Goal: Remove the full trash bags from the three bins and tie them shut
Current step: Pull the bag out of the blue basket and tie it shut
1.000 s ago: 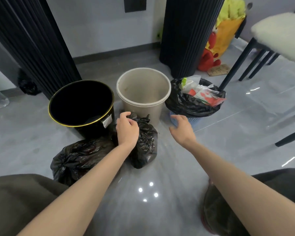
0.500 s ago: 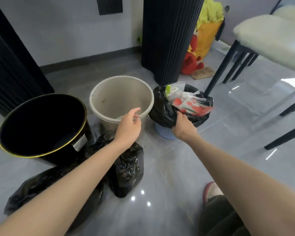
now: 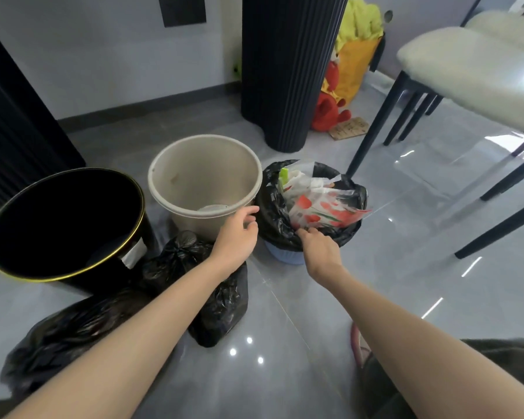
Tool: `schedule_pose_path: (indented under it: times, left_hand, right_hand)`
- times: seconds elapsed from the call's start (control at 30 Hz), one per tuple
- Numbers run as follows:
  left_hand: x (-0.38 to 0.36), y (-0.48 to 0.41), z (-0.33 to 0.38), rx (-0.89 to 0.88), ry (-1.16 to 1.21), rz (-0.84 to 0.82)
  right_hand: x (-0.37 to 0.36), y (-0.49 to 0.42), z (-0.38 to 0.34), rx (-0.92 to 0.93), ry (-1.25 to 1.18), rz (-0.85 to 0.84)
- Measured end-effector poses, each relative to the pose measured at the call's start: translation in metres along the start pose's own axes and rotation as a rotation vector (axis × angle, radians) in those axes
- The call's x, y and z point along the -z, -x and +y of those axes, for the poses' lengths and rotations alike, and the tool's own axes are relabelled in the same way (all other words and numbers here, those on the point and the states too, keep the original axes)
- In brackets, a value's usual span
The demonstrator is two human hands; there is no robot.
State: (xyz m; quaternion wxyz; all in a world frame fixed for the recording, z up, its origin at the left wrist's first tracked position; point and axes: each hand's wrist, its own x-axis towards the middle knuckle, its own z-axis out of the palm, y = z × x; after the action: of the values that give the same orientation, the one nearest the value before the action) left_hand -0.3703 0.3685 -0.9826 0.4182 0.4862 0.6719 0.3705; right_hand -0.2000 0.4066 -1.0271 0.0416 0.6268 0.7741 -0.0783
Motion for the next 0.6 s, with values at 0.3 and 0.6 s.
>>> schedule_pose_path:
  times: [0.3, 0.6]
  left_hand:
    - [-0.016, 0.060, -0.012, 0.253, 0.031, -0.123]
    - [-0.030, 0.127, -0.061, 0.848, 0.426, -0.209]
  right_hand:
    - [-0.010, 0.075, 0.017, 0.116, -0.074, -0.211]
    - [-0.023, 0.175, 0.008, 0.199, 0.067, -0.123]
